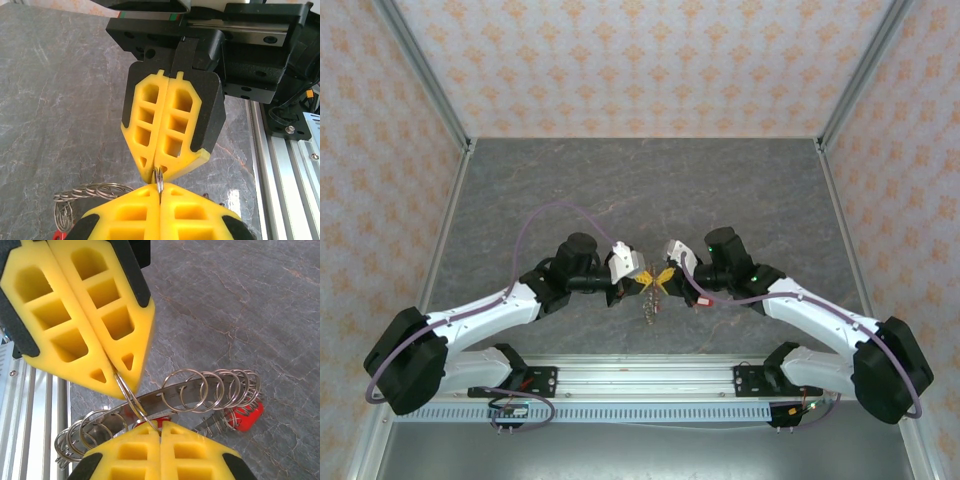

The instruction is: Put the keys on the keyring

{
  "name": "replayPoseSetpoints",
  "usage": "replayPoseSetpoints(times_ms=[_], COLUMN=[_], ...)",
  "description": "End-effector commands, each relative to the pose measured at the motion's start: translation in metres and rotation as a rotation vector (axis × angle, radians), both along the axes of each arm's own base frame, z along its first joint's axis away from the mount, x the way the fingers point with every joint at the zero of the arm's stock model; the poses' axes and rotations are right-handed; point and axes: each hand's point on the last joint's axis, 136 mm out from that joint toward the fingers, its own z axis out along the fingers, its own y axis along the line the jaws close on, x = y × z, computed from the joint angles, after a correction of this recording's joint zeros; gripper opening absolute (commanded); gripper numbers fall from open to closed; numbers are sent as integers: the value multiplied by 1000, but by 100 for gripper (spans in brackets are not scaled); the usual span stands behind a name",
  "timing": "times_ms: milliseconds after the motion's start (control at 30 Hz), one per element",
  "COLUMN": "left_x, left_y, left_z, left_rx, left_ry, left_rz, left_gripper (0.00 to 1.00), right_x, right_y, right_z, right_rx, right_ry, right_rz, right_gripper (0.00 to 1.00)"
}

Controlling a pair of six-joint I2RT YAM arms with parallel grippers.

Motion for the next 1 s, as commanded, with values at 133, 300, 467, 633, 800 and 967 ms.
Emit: replayPoseSetpoints(times_ms=[133, 300, 467, 633, 800, 967], left_x=[1, 2, 2, 1, 1, 0], left_y=[-9, -8, -9, -8, -8, -8], left_z=[20, 18, 19, 21, 23, 22], left_rx=[-62, -45, -48, -49, -50, -48], left_ry=[-55, -56, -54, -54, -57, -54], left_rz=[-31, -33, -36, -36, -38, -39], left_gripper=[0, 0, 0, 0, 0, 0], right_x=[11, 3, 1, 1, -4, -5], right_y=[-7, -7, -2, 2, 4, 6], right_z=[18, 35, 40, 40, 38, 39], right_rx=[5, 2, 15, 13, 11, 15], right_ry=[-74, -136, -155, -165, -161, -169], right_rz=[-59, 12, 62, 94, 138, 165], right_gripper=[8, 18, 21, 21, 21, 21])
